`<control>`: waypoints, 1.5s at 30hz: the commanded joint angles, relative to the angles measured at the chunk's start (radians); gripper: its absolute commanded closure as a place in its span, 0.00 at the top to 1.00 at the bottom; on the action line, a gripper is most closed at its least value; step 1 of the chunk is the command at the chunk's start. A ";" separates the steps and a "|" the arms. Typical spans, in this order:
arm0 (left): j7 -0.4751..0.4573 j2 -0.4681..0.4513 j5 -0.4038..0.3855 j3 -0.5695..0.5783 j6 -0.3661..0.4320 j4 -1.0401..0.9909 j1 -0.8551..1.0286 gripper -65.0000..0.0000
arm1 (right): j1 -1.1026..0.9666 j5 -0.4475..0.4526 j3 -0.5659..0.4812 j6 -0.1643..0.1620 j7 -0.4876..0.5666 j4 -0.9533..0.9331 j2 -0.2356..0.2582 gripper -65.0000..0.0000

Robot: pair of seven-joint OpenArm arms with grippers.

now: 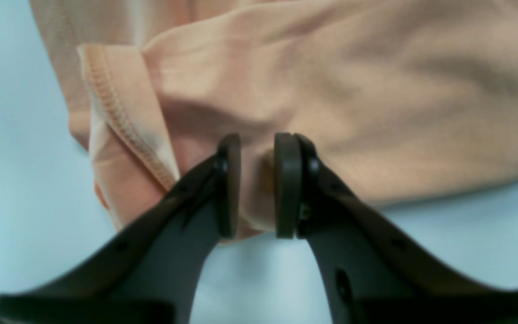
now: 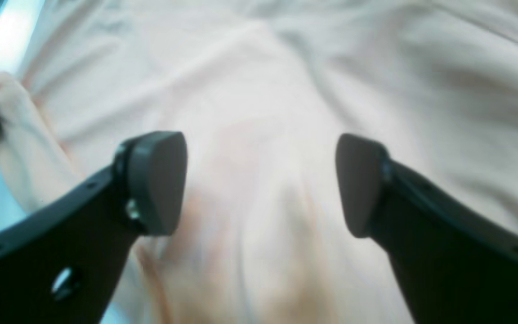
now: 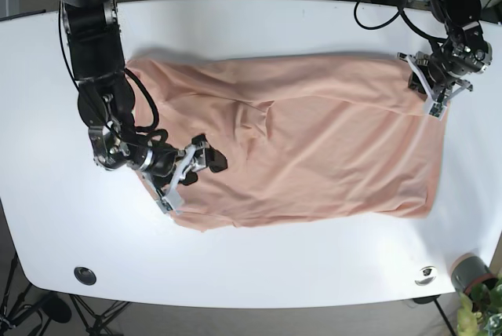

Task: Fold the T-shirt properly
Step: 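Move the right gripper to the shirt corner and grasp the edge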

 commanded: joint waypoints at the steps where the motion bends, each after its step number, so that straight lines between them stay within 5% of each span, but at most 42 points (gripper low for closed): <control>1: -0.015 -0.015 -0.051 -0.037 -0.001 0.021 -0.009 0.16 | -0.047 0.026 0.040 0.015 -0.030 0.150 0.031 0.76; 12: -0.013 -0.010 -0.116 -0.153 -0.001 0.012 -0.072 0.17 | -0.394 0.024 0.428 0.015 -0.194 0.468 0.041 0.76; 16: -0.012 -0.012 -0.116 -0.156 -0.001 0.013 -0.072 0.37 | -0.501 0.026 0.529 0.015 -0.220 0.537 0.040 0.76; 20: -0.012 -0.012 -0.119 -0.159 -0.001 0.019 -0.070 0.58 | -0.587 0.026 0.580 0.015 -0.221 0.588 0.037 0.76; 29: -0.012 -0.012 -0.122 -0.161 -0.001 0.018 -0.066 0.58 | -0.678 0.015 0.643 0.016 -0.220 0.568 0.035 0.75; 36: -0.012 -0.012 -0.119 -0.161 -0.001 0.019 -0.066 0.58 | -0.673 0.015 0.635 0.021 -0.214 0.454 0.034 0.54; 45: -0.012 -0.016 -0.114 -0.156 -0.001 0.019 -0.064 0.58 | -0.633 0.015 0.632 0.022 -0.180 0.342 0.006 0.51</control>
